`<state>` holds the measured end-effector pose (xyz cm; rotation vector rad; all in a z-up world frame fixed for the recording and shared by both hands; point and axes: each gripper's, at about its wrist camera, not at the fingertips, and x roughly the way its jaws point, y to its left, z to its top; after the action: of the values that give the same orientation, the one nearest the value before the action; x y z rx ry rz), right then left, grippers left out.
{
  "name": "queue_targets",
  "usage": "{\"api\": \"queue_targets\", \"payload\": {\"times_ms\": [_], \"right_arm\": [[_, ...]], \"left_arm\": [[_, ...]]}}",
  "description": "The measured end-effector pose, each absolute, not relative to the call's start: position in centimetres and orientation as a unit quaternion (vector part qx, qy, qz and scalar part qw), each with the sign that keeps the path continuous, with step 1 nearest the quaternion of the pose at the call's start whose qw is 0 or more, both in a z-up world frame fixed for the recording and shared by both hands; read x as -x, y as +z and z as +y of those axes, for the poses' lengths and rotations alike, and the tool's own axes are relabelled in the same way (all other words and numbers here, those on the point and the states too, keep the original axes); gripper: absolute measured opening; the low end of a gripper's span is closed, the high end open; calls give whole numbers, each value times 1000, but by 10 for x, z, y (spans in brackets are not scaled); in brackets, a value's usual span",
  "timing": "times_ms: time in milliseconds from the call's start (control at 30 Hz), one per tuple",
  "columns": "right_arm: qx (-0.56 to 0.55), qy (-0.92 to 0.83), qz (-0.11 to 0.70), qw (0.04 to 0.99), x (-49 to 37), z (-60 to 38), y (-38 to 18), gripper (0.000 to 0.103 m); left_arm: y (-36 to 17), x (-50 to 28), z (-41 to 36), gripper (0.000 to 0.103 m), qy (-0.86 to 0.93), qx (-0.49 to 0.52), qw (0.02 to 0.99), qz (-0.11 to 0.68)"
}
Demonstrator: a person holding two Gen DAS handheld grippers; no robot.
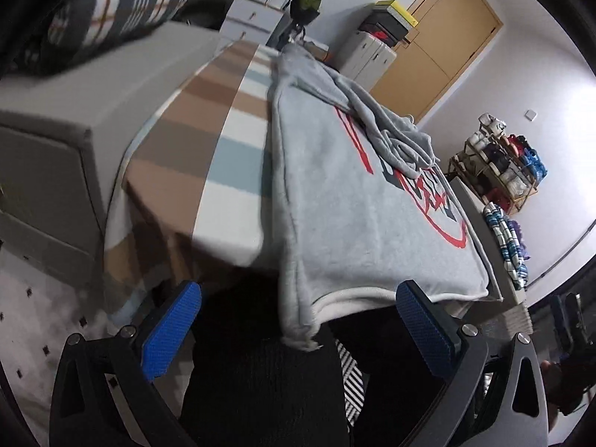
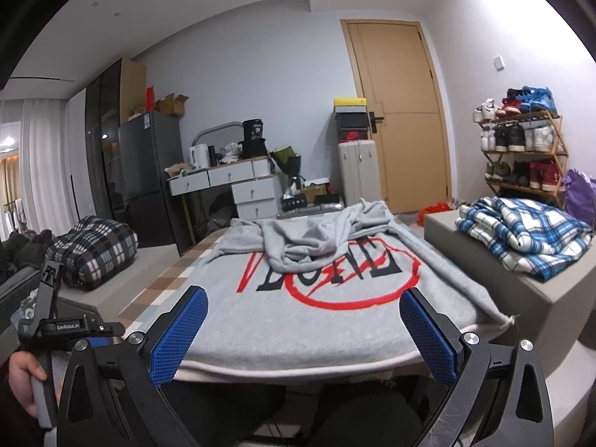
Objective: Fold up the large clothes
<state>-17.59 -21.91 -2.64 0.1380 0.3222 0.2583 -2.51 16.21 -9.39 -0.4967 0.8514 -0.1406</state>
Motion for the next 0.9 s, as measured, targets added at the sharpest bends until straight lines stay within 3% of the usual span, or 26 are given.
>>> {"api": "queue_targets", "payload": {"times_ms": [533,600,667,700,733,767,900], "right_arm": [[-71,144,171,972,183,-219,-34,103],[-71,146,172,972,183,-219,-34,103],[-70,145,171,972,185,-220,-34,103],[-70,145,171,972,185,-220,-34,103],[-69,145,171,972,185,-221,-34,103],[-70,146,171,972,186,-220,-34,103],[-69,147,173,971,186,-220,-34,103]], "left_arm": [[-119,7,155,101,-138,274,833,460],[-118,6,154,87,-144,269,835,458],[-121,1,159,49,-142,273,830,466],[-126,-2,160,36,-146,286,820,475],[-130,-5,163,13,-148,296,811,482],[-131,-7,165,6,-151,303,807,485],[-122,3,170,4,-173,319,814,453]]}}
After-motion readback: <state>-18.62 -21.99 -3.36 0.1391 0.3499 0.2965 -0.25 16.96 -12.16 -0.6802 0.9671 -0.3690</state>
